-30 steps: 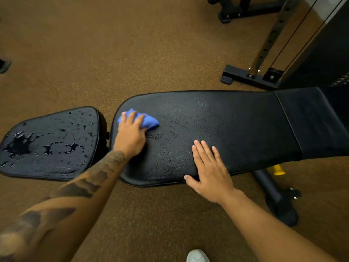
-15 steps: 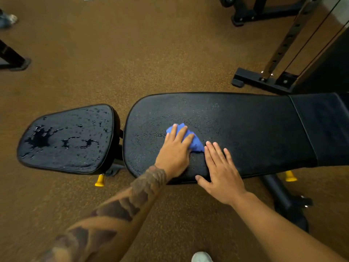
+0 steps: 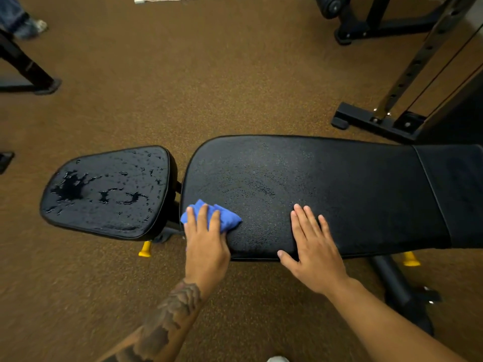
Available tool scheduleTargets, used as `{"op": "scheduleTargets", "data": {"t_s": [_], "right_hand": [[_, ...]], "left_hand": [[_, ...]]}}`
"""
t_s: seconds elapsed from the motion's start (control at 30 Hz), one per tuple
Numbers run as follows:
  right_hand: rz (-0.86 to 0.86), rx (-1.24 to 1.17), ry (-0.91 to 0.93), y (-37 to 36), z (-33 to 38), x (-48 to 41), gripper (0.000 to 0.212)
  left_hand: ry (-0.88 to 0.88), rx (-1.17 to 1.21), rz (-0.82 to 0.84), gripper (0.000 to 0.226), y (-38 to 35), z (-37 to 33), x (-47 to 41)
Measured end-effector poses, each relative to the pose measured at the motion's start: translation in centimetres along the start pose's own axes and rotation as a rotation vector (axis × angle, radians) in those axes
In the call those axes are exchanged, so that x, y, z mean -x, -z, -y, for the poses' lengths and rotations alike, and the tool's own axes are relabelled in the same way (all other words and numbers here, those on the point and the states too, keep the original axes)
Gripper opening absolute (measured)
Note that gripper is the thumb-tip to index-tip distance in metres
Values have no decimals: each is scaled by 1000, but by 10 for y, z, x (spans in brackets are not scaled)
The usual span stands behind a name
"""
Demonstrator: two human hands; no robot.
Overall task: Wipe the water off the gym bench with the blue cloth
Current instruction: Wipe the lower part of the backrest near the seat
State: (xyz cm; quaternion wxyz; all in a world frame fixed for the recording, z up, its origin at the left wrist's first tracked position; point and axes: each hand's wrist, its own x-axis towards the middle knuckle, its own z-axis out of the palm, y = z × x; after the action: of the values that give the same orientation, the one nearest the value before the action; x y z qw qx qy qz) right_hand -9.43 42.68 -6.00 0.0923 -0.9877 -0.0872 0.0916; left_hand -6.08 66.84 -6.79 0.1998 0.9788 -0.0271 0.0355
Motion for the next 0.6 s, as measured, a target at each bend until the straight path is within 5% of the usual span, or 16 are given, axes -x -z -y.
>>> {"op": "scheduleTargets", "data": {"t_s": [0.27, 0.47, 0.6], "right_hand": [[34, 36, -6, 0, 0, -1, 88], [52, -6, -59, 12, 19, -7, 87], [-17, -116, 113, 17, 59, -28, 83]], "left_hand": [[-149, 10, 110, 45, 3, -6, -5], [-176, 128, 270, 71, 22, 2, -7], [-271, 140, 266, 86, 37, 19, -4]]}}
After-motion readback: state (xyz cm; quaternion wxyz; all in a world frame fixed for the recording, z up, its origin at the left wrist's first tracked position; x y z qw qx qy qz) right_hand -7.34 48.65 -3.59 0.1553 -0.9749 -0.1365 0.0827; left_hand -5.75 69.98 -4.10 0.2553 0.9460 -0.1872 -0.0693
